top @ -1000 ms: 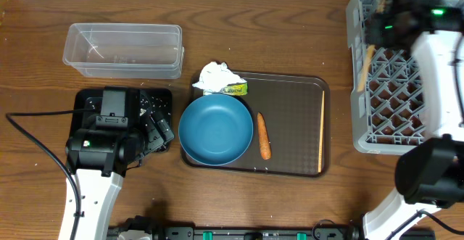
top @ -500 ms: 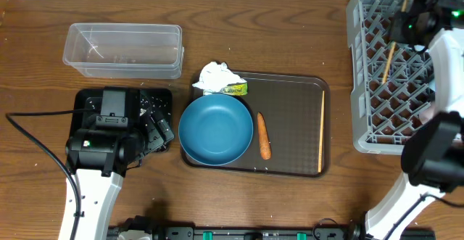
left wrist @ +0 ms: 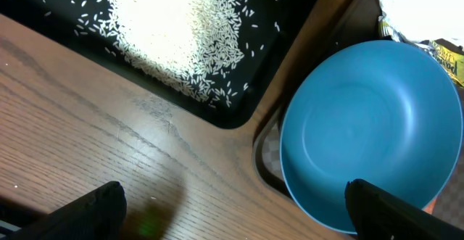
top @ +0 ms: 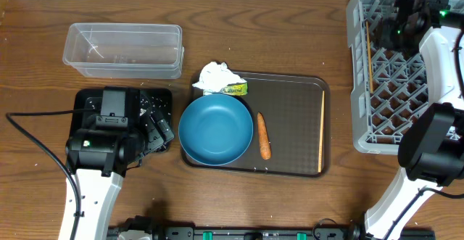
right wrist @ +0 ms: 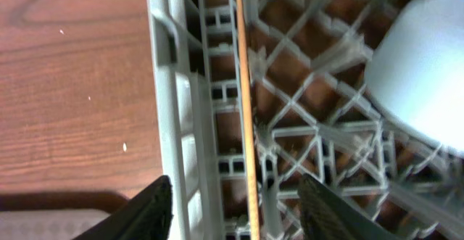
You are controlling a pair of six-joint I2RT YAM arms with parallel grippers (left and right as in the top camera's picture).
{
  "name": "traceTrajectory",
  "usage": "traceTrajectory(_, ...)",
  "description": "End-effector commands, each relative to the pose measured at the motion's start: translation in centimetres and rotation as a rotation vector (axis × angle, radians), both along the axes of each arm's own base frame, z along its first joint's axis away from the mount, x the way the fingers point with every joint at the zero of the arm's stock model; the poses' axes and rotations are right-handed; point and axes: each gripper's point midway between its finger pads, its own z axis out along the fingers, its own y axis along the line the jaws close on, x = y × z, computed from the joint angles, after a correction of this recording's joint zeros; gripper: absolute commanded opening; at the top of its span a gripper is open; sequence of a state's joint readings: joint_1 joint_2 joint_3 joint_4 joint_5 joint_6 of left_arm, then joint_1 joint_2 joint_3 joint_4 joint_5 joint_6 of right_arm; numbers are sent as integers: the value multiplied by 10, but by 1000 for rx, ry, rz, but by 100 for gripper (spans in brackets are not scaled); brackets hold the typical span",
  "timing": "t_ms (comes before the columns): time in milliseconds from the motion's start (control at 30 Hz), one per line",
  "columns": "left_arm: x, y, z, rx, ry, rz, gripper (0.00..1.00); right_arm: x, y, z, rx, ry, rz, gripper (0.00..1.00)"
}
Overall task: Sort waste into correct bins and load items into the dishwasher rack
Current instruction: 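Carry the chopstick right into the grey dish rack and release, then move the right gripper back over the second chopstick on the tray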
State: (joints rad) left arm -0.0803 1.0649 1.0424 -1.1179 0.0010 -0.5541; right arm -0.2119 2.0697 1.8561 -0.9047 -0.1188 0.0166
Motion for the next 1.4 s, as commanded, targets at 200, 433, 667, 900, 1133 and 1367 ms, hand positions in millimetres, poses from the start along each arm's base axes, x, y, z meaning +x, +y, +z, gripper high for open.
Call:
traceTrajectory(200, 2, 1, 4, -3, -12, 12, 99, -34, 61, 50, 216, 33, -96, 46)
traceTrajectory(433, 2, 1, 4, -3, -12, 12, 99, -94, 133, 64, 211, 196, 28, 64)
traceTrajectory(667, 2, 1, 4, -3, -12, 12, 99, -133, 175, 41, 4, 331, 82, 99)
traceTrajectory(900, 2, 1, 4, -3, -12, 12, 99, -154, 217, 10, -31, 377, 167, 99)
traceTrajectory(1133, 2, 1, 4, -3, -12, 12, 99, -170, 235, -26, -54, 408, 226, 99)
traceTrajectory(1367, 2, 1, 4, -3, -12, 12, 99, -177, 232, -67, -55, 413, 227, 99)
